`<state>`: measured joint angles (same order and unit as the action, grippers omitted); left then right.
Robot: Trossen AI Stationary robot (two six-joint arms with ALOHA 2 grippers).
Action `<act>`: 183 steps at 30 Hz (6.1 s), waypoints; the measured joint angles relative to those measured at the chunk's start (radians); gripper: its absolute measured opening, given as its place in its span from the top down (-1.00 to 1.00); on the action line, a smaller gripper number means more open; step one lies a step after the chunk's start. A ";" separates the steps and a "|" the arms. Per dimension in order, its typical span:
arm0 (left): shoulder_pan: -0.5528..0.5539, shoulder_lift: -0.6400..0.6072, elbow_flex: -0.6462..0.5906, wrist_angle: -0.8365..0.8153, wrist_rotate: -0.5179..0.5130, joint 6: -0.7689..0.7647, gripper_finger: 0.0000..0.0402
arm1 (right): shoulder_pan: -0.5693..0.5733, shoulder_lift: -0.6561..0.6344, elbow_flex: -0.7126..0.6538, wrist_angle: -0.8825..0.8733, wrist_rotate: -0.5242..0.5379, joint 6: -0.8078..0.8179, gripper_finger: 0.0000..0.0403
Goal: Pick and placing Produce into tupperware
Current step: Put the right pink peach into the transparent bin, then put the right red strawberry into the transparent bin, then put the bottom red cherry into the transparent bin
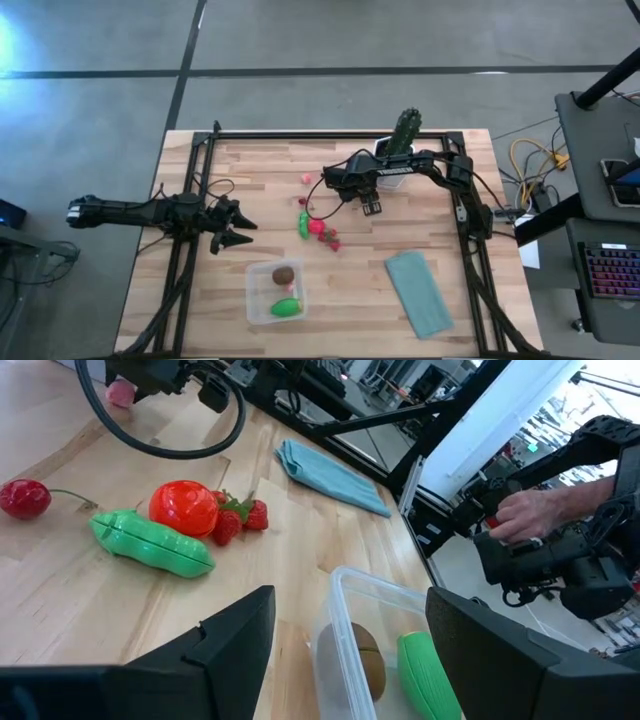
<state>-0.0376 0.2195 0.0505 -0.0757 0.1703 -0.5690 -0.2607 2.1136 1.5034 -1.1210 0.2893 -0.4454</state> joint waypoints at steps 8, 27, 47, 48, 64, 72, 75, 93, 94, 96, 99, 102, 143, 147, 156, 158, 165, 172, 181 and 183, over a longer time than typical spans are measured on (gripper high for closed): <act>0.000 0.000 0.000 0.000 0.000 0.000 -0.23 | 0.006 0.000 0.056 -0.048 0.003 0.065 0.50; 0.000 0.000 0.000 0.000 0.000 0.000 -0.23 | 0.311 0.000 0.573 -0.123 -0.364 0.489 0.50; 0.000 0.000 0.000 0.005 0.001 0.000 -0.23 | 0.504 0.202 0.630 0.318 -0.577 0.940 0.50; 0.000 0.000 0.000 0.005 0.000 0.000 -0.23 | 0.509 0.214 0.635 0.317 -0.585 0.942 0.50; 0.000 0.000 -0.003 0.011 0.000 0.000 -0.23 | 0.535 0.269 0.701 0.382 -0.576 0.963 -0.05; 0.000 0.001 -0.004 0.012 0.000 0.000 -0.23 | 0.518 0.181 0.823 -0.079 -0.188 0.987 -0.21; 0.000 0.001 -0.004 0.011 0.000 0.000 -0.23 | 0.491 0.187 0.803 -0.294 -0.207 1.095 -0.20; 0.000 0.000 -0.005 0.015 0.000 0.000 -0.23 | 0.391 0.199 0.485 -0.153 -0.323 1.306 -0.20; 0.000 0.000 -0.005 0.015 0.000 0.000 -0.23 | 0.389 0.199 0.482 -0.152 -0.323 1.307 -0.20; 0.000 0.000 -0.005 0.015 0.000 0.000 -0.23 | 0.385 0.197 0.475 -0.147 -0.321 1.307 -0.18; 0.000 0.000 -0.005 0.016 0.000 0.000 -0.23 | 0.378 0.197 0.456 -0.122 -0.302 1.312 -0.13; 0.000 0.000 -0.006 0.016 0.000 0.000 -0.23 | 0.369 0.197 0.438 -0.069 -0.301 1.328 -0.06; 0.000 0.000 -0.006 0.016 0.000 0.000 -0.23 | 0.439 0.122 0.671 0.042 -0.466 1.150 0.41; 0.000 0.001 -0.006 0.016 0.000 0.000 -0.23 | 0.463 0.128 0.742 0.158 -0.560 1.170 0.39; 0.000 0.001 -0.006 0.016 0.000 0.000 -0.23 | 0.484 0.243 0.757 0.257 -0.677 1.254 0.39; 0.000 0.000 -0.006 0.016 0.000 0.000 -0.23 | 0.501 0.271 0.759 0.265 -0.683 1.256 0.38; 0.000 0.000 -0.006 0.018 0.000 0.000 -0.23 | 0.524 0.309 0.765 0.307 -0.657 1.249 0.27; 0.000 0.000 -0.006 0.019 0.000 0.000 -0.23 | 0.525 0.309 0.765 0.331 -0.602 1.204 -0.05; 0.000 0.000 -0.007 0.022 0.000 0.000 -0.23 | 0.504 0.247 0.767 0.038 -0.362 1.191 -0.25; 0.000 0.000 -0.006 0.022 0.000 0.000 -0.23 | 0.492 0.237 0.767 -0.115 -0.274 1.126 -0.24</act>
<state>-0.0378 0.2195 0.0441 -0.0536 0.1703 -0.5690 0.2317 2.3510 2.2707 -1.2357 0.0156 0.6811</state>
